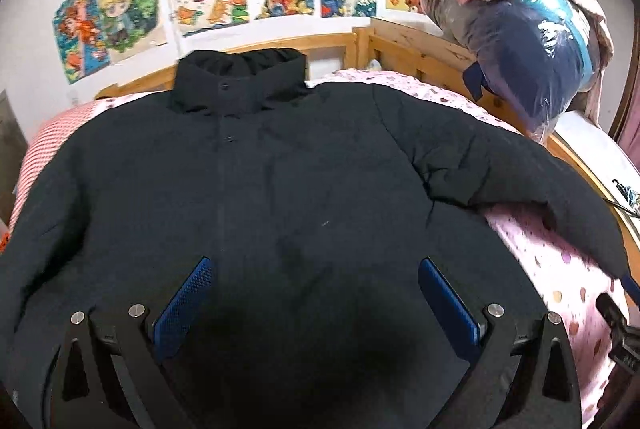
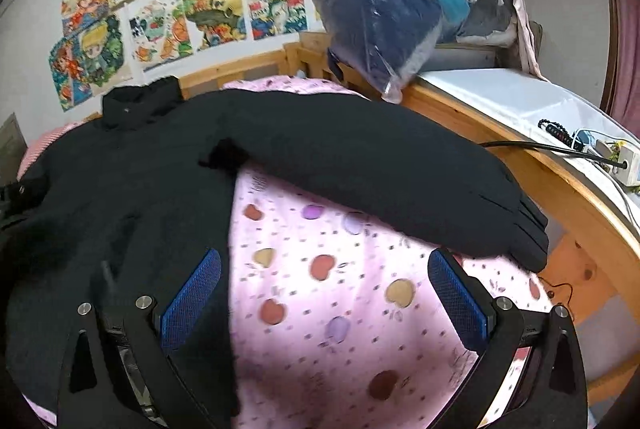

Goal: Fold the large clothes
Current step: 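Grasp the jacket sleeve with the right gripper and lift it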

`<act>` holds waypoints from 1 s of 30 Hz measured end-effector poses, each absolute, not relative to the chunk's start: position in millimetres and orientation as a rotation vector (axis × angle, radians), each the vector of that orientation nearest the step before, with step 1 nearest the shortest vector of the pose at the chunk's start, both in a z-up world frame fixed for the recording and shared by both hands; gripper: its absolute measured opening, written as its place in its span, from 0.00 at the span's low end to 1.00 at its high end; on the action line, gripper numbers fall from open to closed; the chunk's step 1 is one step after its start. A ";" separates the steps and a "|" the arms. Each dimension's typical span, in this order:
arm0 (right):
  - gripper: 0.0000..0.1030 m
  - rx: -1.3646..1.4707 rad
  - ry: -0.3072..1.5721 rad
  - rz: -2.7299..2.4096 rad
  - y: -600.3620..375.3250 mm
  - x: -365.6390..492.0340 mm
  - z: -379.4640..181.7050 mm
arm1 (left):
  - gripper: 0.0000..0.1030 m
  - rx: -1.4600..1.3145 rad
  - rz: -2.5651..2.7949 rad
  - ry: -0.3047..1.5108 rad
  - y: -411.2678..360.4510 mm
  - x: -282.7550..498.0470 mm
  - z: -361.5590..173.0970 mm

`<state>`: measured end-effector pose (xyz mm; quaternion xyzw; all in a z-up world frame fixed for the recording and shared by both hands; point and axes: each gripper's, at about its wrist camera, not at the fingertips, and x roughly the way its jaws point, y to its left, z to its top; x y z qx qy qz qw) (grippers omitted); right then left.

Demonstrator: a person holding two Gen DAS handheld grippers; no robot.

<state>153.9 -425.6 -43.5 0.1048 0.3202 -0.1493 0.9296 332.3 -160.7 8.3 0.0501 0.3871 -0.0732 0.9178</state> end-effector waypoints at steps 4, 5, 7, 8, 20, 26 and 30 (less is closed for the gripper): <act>0.99 0.213 0.672 -0.327 -432.5 162.7 -48.5 | 1.00 0.105 -0.172 0.808 -186.1 362.3 -3.2; 0.99 0.218 0.676 -0.332 -434.7 164.7 -50.1 | 1.00 0.104 -0.175 0.809 -192.0 370.0 -6.1; 0.99 0.229 0.680 -0.344 -439.0 169.1 -53.4 | 1.00 0.095 -0.174 0.804 -202.3 384.5 -11.9; 0.99 0.240 0.670 -0.347 -440.7 169.4 -54.3 | 1.00 0.090 -0.171 0.801 -207.9 391.4 -15.3; 0.99 0.546 0.511 -0.336 -462.5 169.2 -88.2 | 1.00 0.021 -0.175 0.789 -231.3 443.0 -46.2; 0.99 0.703 0.418 -0.351 -485.3 186.8 -97.6 | 1.00 0.027 -0.181 0.809 -236.9 461.0 -60.7; 0.99 0.821 0.330 -0.355 -498.2 192.0 -104.5 | 1.00 0.058 -0.179 0.819 -244.8 474.2 -77.1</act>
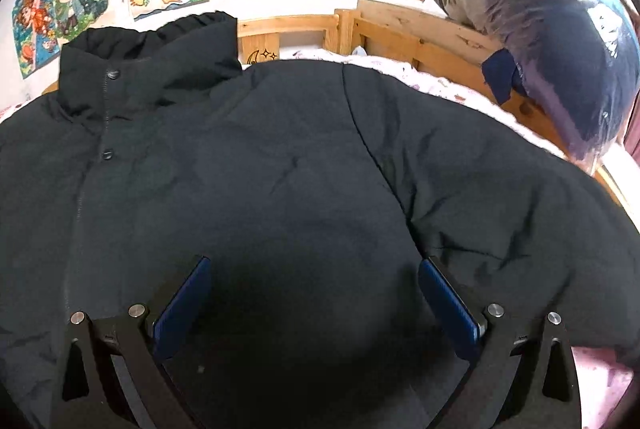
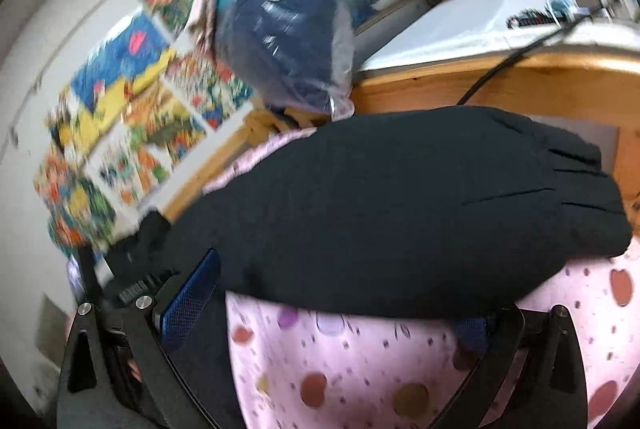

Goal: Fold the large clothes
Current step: 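Grasp the jacket sleeve with the right gripper and lift it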

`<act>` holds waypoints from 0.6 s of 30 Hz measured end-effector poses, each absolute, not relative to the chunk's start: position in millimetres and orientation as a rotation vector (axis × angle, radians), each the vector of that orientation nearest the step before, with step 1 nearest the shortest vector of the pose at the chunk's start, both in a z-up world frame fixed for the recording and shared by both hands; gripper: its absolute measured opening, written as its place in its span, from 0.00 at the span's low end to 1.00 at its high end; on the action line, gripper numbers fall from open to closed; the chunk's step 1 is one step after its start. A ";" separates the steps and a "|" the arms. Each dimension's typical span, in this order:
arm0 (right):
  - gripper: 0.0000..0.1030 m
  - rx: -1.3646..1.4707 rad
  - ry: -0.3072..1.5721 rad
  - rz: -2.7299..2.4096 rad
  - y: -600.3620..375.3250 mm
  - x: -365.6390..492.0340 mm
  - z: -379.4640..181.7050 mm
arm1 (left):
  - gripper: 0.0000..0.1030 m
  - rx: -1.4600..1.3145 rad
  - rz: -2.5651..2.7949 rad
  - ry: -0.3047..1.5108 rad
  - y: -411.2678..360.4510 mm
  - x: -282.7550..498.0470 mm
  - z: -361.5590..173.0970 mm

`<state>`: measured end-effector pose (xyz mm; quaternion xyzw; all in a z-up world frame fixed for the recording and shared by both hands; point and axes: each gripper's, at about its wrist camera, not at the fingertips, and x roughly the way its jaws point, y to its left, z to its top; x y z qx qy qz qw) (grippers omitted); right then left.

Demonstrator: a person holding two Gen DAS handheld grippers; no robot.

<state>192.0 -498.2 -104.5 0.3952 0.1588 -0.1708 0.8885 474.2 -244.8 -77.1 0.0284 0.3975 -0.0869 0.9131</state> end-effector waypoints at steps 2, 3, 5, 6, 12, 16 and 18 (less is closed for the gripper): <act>0.99 0.853 0.293 -0.375 -500.1 193.2 -107.6 | 1.00 0.071 -0.180 0.830 -248.3 480.0 -86.3; 0.99 0.868 0.270 -0.389 -501.3 193.2 -109.5 | 1.00 0.072 -0.182 0.834 -248.6 481.5 -89.9; 0.99 0.884 0.252 -0.416 -502.4 195.5 -112.0 | 1.00 0.075 -0.194 0.852 -249.2 485.4 -100.4; 0.99 0.891 0.246 -0.434 -503.1 198.3 -112.9 | 1.00 0.077 -0.200 0.862 -249.7 487.2 -104.5; 0.38 0.948 0.262 -0.545 -518.9 206.5 -119.9 | 1.00 0.053 -0.233 0.898 -245.2 491.6 -117.7; 0.12 0.922 0.248 -0.526 -523.0 197.2 -112.2 | 1.00 -0.037 -0.287 0.903 -226.6 484.1 -100.1; 0.10 0.835 0.228 -0.516 -517.2 195.8 -91.4 | 1.00 -0.079 -0.291 0.905 -210.7 478.6 -86.2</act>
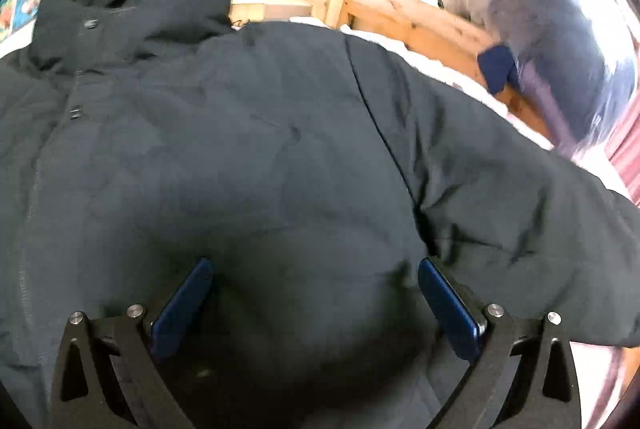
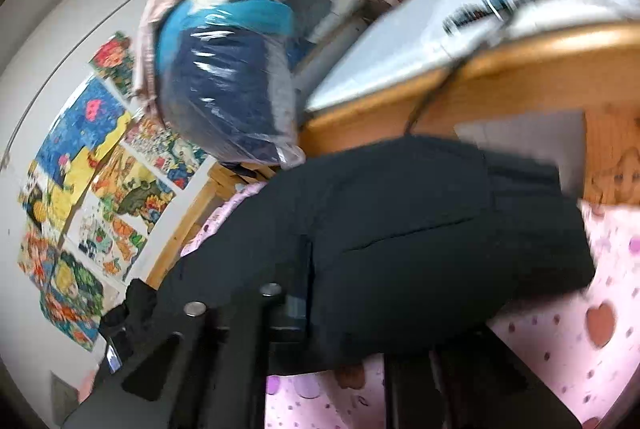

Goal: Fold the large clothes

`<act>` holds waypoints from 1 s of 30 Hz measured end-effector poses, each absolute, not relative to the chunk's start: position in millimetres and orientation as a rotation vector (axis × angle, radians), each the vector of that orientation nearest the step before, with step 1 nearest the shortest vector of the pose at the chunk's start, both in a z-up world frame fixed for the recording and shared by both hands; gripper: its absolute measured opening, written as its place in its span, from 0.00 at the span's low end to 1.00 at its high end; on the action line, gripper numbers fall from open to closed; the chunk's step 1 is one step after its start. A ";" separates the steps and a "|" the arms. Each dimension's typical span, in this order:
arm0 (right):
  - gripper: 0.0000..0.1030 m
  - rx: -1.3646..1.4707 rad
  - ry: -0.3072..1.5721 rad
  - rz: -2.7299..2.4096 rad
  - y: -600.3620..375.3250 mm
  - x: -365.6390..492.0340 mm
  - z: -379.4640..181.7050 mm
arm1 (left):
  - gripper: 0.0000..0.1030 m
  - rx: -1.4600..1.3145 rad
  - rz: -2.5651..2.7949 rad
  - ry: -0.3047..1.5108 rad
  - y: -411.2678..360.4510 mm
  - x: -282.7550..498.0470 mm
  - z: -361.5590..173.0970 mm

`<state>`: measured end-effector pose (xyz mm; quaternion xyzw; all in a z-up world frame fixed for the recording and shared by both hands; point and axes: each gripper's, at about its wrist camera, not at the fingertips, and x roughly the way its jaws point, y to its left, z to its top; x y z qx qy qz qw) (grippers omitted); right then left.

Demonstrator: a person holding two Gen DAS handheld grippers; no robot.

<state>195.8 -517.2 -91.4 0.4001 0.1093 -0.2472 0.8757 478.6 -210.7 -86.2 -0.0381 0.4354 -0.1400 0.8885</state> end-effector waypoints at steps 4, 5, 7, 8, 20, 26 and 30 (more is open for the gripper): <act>0.09 0.588 0.180 -0.474 -493.5 203.3 -37.7 | 1.00 -0.120 -0.265 0.881 -166.5 461.7 -47.8; 0.09 0.511 0.161 -0.455 -483.7 207.9 -20.5 | 1.00 -0.136 -0.255 0.872 -151.8 456.9 -37.3; 0.09 0.343 0.125 -0.403 -456.8 218.3 12.6 | 1.00 -0.179 -0.238 0.865 -120.6 447.7 -19.6; 0.09 0.261 0.110 -0.371 -441.0 224.8 27.5 | 1.00 -0.202 -0.230 0.862 -103.4 444.8 -12.9; 0.09 -0.445 0.269 0.071 -216.8 295.4 55.7 | 1.00 -0.520 -0.259 0.800 43.3 389.7 -0.9; 0.31 -0.552 0.530 0.217 -151.2 324.1 1.8 | 1.00 -0.706 -0.373 0.862 68.3 392.0 -44.0; 0.53 -0.537 0.644 0.274 -128.0 323.0 -20.7 | 1.00 -0.616 -0.463 0.907 44.7 398.2 -53.4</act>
